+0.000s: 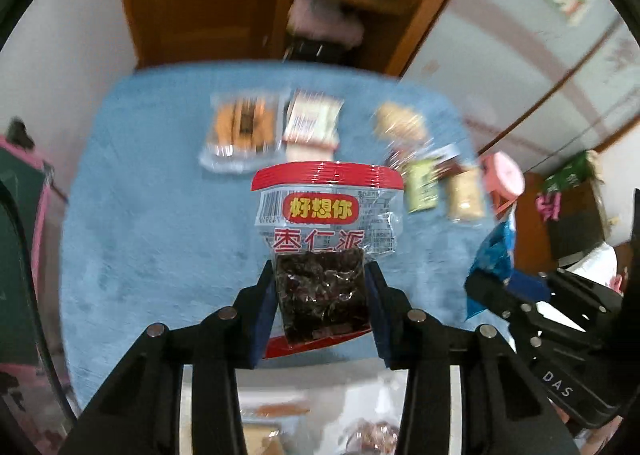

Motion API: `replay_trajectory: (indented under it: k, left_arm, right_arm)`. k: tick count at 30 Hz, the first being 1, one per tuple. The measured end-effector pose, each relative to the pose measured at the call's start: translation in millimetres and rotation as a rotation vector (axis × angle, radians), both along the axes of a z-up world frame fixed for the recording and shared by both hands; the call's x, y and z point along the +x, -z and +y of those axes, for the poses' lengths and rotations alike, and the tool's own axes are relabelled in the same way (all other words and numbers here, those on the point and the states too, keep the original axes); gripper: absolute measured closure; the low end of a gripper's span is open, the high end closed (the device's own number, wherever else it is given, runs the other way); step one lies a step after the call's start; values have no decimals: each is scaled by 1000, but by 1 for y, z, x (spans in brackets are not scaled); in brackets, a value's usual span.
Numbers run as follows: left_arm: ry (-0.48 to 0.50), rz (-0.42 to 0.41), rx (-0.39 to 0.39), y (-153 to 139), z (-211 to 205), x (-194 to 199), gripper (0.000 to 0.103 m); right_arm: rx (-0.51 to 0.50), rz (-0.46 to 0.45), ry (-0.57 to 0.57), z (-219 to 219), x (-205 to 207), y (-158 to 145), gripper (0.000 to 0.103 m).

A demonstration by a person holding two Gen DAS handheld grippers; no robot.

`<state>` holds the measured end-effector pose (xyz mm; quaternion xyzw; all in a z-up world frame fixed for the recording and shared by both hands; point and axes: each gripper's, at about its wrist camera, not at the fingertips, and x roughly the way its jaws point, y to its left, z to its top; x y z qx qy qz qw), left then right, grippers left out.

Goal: Organize snacks
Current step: 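Lift the date snack bag with the left tool while the right tool grasps the blue wrapper, then carry the date bag and blue wrapper over the white tray and release both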

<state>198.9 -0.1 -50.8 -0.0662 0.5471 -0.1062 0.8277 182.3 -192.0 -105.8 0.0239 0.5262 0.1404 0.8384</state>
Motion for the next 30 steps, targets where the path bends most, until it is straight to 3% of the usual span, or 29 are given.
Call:
replay_trajectory:
  k: [5, 7, 15, 20, 23, 30]
  left_arm:
    - [78, -177, 13, -48, -18, -51, 63]
    - [94, -236, 13, -65, -14, -76, 63]
    - [51, -370, -13, -80, 23, -155, 63]
    - [55, -410, 34, -58, 16, -181, 62]
    - [66, -415, 77, -38, 9, -192, 62]
    - [116, -310, 154, 24, -15, -195, 62]
  right_arm:
    - [45, -158, -10, 16, -67, -53, 77]
    - [62, -192, -15, 24, -85, -60, 77]
    - [101, -294, -9, 38, -157, -76, 77]
    - [76, -327, 45, 35, -182, -62, 77]
    - [59, -301, 74, 34, -189, -43, 77]
    - [-6, -197, 99, 36, -194, 1, 76]
